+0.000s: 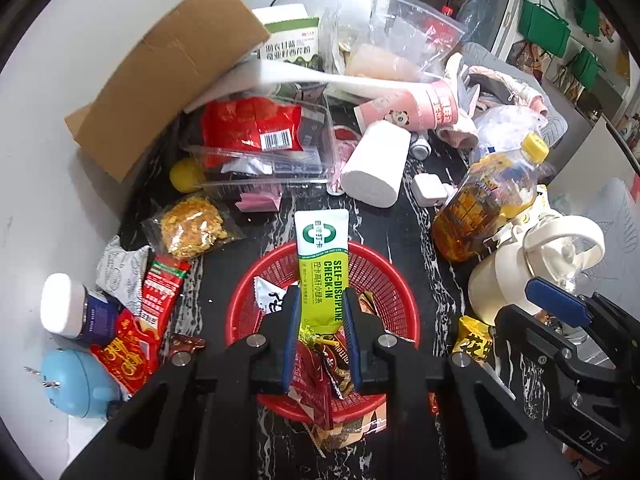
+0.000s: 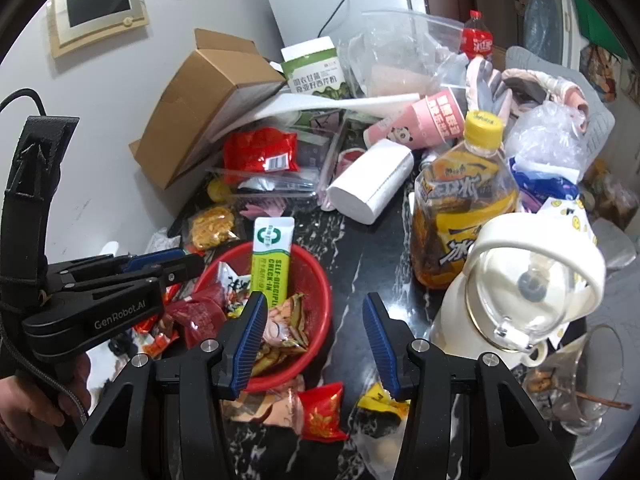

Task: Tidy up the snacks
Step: 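Open both grippers to drop the lollipop and packet into the basket, then raise both open grippers away from the red basket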

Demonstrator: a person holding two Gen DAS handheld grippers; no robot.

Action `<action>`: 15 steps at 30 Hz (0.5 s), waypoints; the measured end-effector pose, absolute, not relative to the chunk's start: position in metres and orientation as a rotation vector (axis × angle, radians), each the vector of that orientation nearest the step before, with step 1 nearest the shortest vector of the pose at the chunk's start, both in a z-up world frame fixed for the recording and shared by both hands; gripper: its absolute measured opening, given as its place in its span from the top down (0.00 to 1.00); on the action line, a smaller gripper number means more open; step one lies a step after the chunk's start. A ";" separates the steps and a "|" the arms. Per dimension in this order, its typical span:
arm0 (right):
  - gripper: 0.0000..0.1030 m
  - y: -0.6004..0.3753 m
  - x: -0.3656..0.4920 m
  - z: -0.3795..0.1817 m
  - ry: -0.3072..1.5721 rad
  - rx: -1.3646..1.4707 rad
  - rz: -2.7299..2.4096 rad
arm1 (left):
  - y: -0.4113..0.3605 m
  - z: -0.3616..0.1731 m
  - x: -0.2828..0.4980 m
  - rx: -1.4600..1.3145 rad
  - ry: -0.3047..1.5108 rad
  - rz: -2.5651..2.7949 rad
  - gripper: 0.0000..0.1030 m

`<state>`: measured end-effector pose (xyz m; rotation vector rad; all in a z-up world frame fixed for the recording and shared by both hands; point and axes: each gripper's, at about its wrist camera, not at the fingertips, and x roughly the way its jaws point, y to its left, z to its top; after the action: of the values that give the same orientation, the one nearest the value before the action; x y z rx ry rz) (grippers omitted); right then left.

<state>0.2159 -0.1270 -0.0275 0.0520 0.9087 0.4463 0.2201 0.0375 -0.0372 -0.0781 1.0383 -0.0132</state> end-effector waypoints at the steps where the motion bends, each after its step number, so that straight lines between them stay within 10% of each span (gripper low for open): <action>1: 0.52 -0.127 0.215 -0.025 0.905 0.050 0.446 | 0.037 -0.033 0.218 -0.075 1.031 -0.011 0.81; 15: 0.47 -0.134 0.175 0.012 0.862 0.042 0.453 | 0.028 0.018 0.170 -0.066 0.948 -0.029 0.80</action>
<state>0.1751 -0.1337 0.0118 0.0420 0.8619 0.4527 0.1701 0.0275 0.0180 -0.0657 0.9478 -0.0287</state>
